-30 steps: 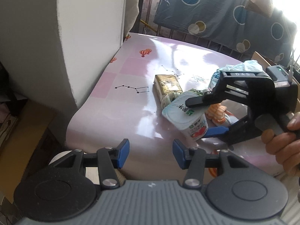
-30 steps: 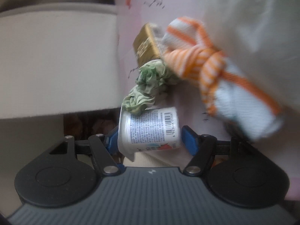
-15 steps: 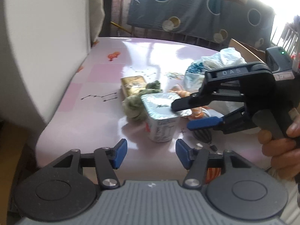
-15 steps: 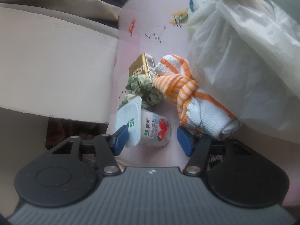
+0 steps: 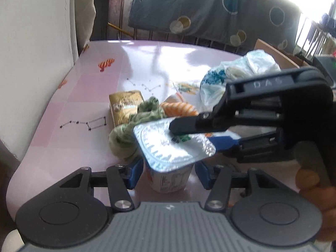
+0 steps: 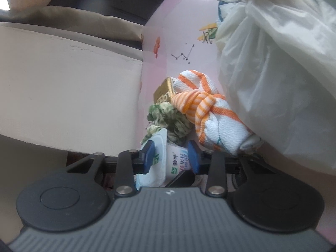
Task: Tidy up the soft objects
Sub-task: 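Grasp the yogurt cup with the left gripper while the right gripper releases it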
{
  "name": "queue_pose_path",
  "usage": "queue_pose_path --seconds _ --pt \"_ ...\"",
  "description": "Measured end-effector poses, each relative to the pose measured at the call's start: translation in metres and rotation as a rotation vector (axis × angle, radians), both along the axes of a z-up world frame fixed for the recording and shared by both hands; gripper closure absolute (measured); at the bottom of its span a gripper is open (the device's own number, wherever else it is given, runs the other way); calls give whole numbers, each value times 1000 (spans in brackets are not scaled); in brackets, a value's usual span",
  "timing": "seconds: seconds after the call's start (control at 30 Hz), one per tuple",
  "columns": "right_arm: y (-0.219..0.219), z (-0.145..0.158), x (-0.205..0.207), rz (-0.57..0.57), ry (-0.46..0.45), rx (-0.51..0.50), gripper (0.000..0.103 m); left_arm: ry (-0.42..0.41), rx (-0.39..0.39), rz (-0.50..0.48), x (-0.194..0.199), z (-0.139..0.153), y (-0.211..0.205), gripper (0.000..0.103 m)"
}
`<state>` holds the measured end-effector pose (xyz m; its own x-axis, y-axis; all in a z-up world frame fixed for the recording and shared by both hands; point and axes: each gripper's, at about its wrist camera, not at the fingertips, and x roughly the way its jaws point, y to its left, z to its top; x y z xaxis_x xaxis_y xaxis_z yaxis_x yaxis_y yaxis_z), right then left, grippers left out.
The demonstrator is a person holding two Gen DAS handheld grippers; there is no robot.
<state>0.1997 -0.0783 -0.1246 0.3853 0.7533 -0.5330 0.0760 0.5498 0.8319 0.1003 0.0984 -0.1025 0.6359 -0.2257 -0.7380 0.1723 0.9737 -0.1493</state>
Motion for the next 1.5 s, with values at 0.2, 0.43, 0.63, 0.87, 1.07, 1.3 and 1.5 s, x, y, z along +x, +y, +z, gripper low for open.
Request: queue_pose_path --seconds 0.2,0.43,0.63,0.87,1.07,1.3,1.5 --pt "6 12 -4 13 -45 -14 78 -20 6 26 -2 4 -1 52" --pt "7 29 -16 27 -42 14 78 -36 13 50 -17 24 -2 52" --pt "-1 62 -29 35 -74 87 78 -92 15 68 -35 58 -8 53" --pt "-52 118 -43 -25 -189 128 78 -194 5 -13 -40 112 -51 53" --pt "-138 163 -64 -147 -279 107 78 -248 -47 -160 -26 145 -120 53" --pt "-261 194 -92 -321 -303 10 76 -205 -99 -375 0 157 -234 53" --pt "-345 156 -90 -383 -168 18 76 -64 -35 -470 16 124 -317 53"
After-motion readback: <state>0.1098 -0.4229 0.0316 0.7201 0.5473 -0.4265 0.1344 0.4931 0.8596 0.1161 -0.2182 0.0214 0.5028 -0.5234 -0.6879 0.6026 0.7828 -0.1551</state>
